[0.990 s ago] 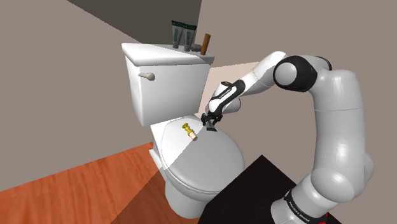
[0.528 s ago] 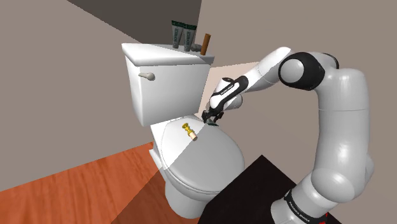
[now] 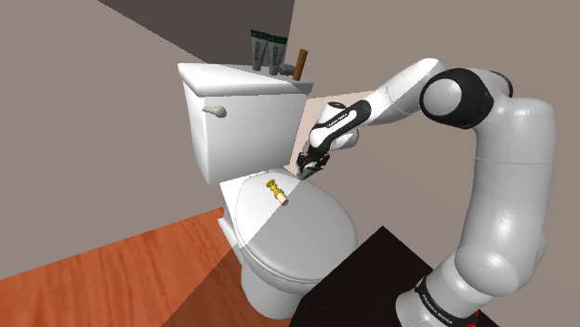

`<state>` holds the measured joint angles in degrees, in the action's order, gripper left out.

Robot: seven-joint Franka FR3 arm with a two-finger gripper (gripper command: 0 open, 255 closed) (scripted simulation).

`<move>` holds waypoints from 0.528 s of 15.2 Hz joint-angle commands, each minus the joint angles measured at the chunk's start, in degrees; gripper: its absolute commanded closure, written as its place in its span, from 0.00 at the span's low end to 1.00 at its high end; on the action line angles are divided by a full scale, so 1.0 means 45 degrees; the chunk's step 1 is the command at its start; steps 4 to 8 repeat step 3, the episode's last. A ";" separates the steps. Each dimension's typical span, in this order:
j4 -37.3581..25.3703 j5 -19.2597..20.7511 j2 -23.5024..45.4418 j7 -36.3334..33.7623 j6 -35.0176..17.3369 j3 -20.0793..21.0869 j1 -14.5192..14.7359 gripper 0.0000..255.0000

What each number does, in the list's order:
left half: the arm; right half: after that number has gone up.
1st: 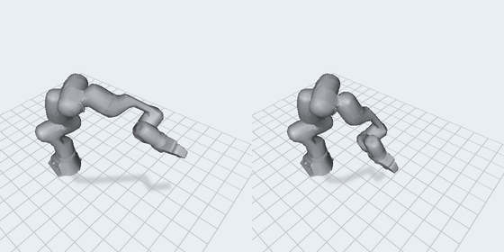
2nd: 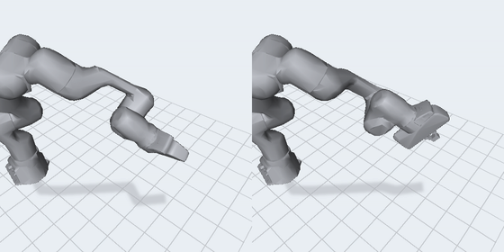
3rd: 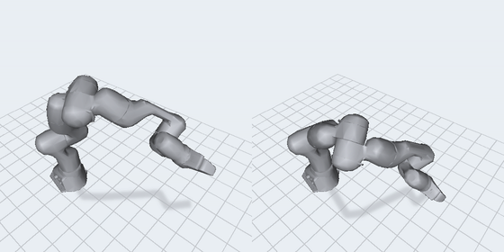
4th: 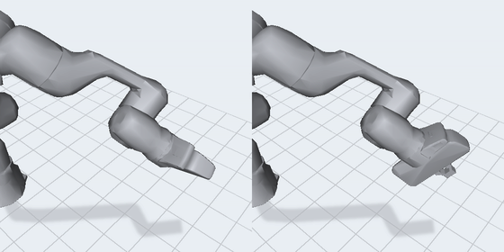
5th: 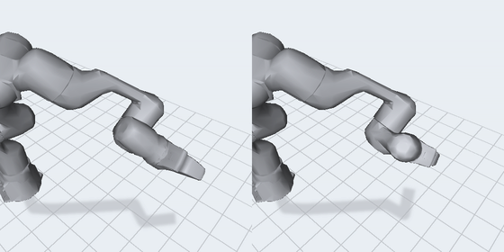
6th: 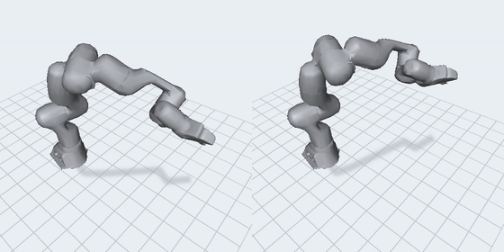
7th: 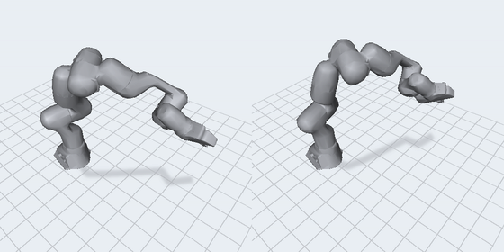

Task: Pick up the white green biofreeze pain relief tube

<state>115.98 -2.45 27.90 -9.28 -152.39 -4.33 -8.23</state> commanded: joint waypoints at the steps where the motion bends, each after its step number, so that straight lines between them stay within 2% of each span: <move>1: 0.0045 0.0029 -0.0267 -0.0019 0.0223 -0.0026 0.0021 1.00; 8: 0.0042 0.0032 -0.0284 -0.0021 0.0244 -0.0027 0.0022 1.00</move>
